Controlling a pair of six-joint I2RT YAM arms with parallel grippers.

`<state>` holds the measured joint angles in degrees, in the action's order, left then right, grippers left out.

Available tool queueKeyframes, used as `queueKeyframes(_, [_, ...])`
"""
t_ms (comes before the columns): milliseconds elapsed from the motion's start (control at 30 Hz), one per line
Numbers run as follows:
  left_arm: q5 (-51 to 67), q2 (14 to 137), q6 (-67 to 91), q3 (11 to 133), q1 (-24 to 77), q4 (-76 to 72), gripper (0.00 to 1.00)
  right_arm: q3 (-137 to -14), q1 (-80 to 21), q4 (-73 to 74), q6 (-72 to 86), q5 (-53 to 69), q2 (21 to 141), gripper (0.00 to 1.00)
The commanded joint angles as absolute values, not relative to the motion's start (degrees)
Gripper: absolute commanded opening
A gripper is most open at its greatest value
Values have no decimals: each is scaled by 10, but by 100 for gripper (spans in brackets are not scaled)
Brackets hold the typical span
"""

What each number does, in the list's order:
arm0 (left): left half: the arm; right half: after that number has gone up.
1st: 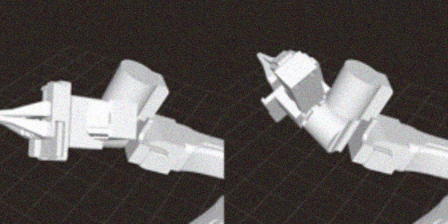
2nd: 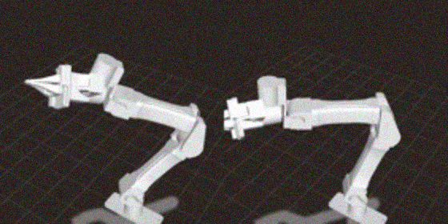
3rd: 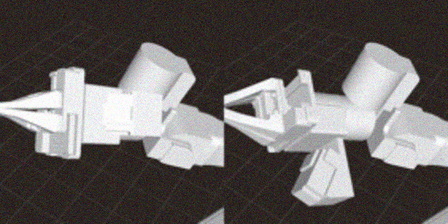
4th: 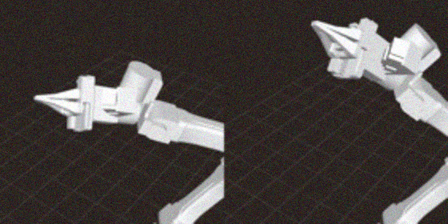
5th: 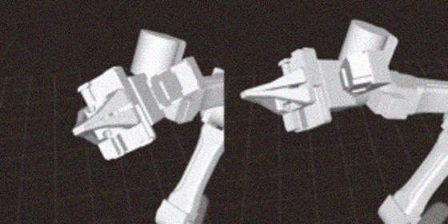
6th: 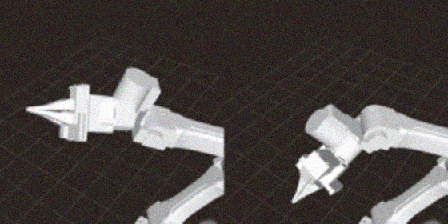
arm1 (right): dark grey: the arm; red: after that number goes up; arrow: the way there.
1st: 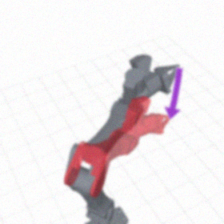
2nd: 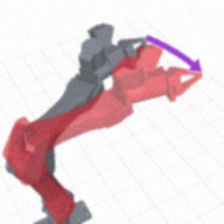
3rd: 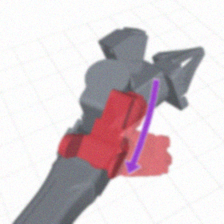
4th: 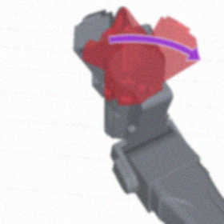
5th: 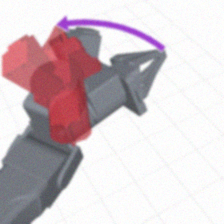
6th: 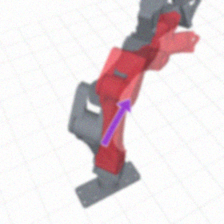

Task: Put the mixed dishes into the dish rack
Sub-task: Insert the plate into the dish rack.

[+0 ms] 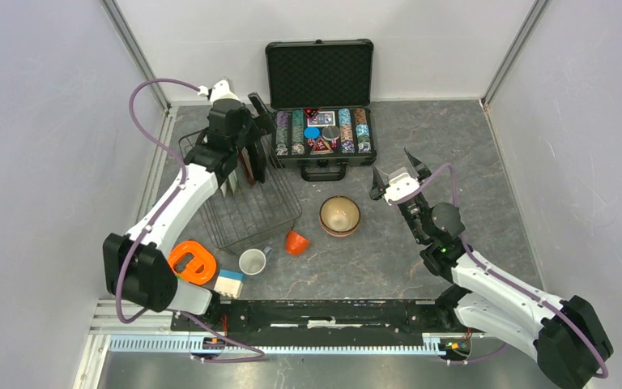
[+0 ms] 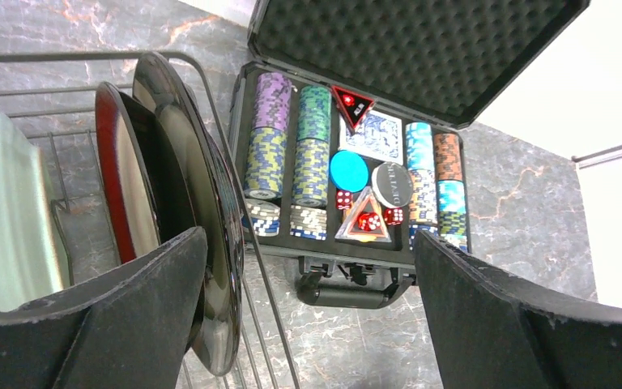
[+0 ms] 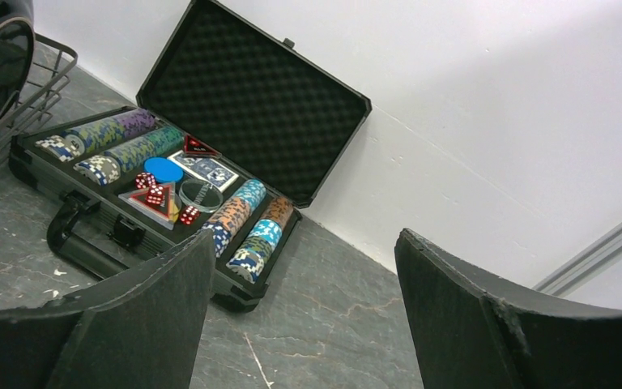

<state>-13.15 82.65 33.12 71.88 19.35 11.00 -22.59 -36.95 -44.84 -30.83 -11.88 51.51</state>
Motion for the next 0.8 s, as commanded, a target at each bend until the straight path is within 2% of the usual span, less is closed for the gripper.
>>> queueKeyframes(0, [-124,776,302,737,195,124,100,-232,-367,-447,-277,-103,507,86])
queueKeyframes(300, [-50,704,279,716,196,174,100,-261,-367,-425,-211,-107,530,86])
queueKeyframes(467, [18,632,281,655,201,190,98,-325,-367,-342,-135,-127,569,86])
queueKeyframes(767, [3,496,287,572,243,296,95,-327,-367,-313,-12,-71,573,88])
